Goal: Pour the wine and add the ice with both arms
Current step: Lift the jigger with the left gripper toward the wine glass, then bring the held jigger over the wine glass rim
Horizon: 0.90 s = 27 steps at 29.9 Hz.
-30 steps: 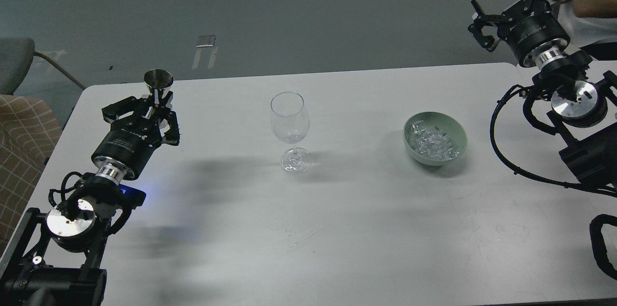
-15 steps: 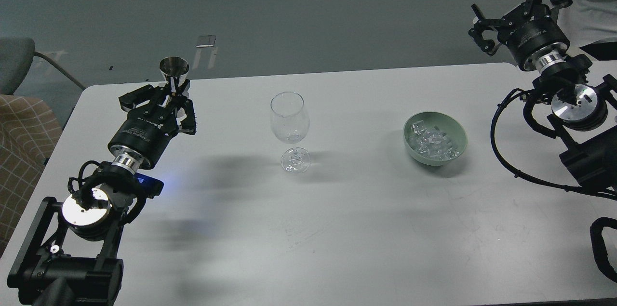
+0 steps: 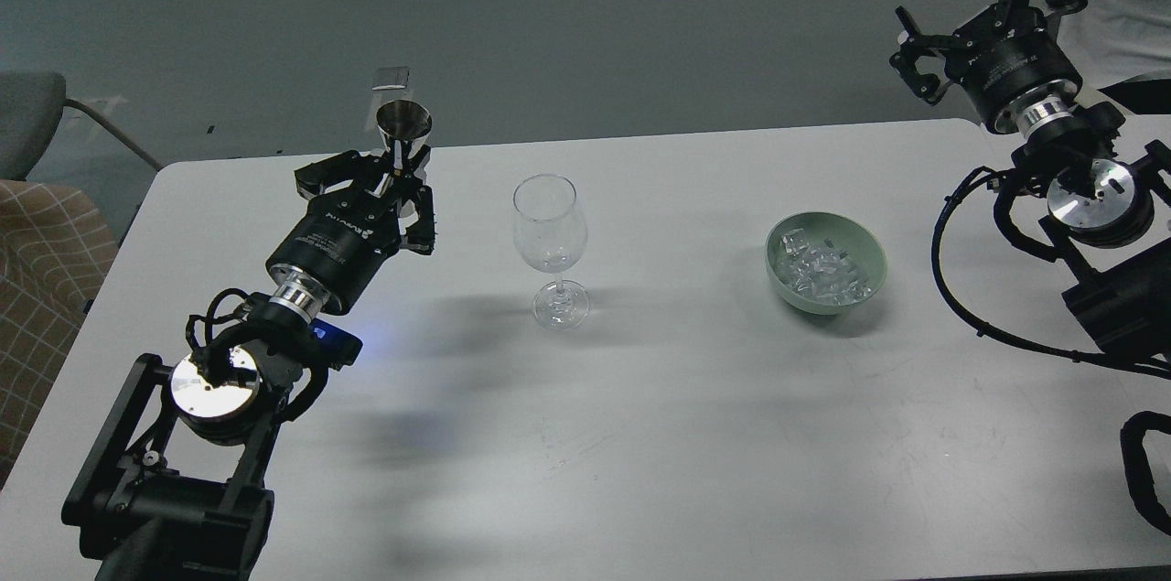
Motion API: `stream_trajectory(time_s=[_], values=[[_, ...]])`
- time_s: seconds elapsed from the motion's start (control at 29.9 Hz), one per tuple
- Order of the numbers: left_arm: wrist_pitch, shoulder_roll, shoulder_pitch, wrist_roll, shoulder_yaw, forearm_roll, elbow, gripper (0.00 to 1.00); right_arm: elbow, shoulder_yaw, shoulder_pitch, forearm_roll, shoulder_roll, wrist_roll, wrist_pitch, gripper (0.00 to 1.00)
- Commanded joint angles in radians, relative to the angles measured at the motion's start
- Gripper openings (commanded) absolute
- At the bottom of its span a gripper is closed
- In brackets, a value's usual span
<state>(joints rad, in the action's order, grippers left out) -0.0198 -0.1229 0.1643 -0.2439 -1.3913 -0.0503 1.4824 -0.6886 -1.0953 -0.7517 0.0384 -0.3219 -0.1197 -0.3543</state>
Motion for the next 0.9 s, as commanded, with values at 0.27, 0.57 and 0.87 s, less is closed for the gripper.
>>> stream_trajectory(time_s=[0.27, 0.57, 0.87], values=[[0.012, 0.0, 0.0, 0.002, 0.032, 0.032, 0.009, 0.0, 0.0, 0.0, 0.0, 0.0, -0.002, 0.0, 0.0, 1.0], [0.015, 0.0, 0.023, 0.002, 0.06, 0.083, 0.01, 0.0, 0.0, 0.0, 0.002, 0.0, -0.002, 0.0, 0.0, 1.0], [0.049, 0.003, 0.058, 0.003, 0.086, 0.096, 0.016, 0.0, 0.0, -0.001, -0.001, 0.0, -0.002, 0.0, 0.0, 1.0]])
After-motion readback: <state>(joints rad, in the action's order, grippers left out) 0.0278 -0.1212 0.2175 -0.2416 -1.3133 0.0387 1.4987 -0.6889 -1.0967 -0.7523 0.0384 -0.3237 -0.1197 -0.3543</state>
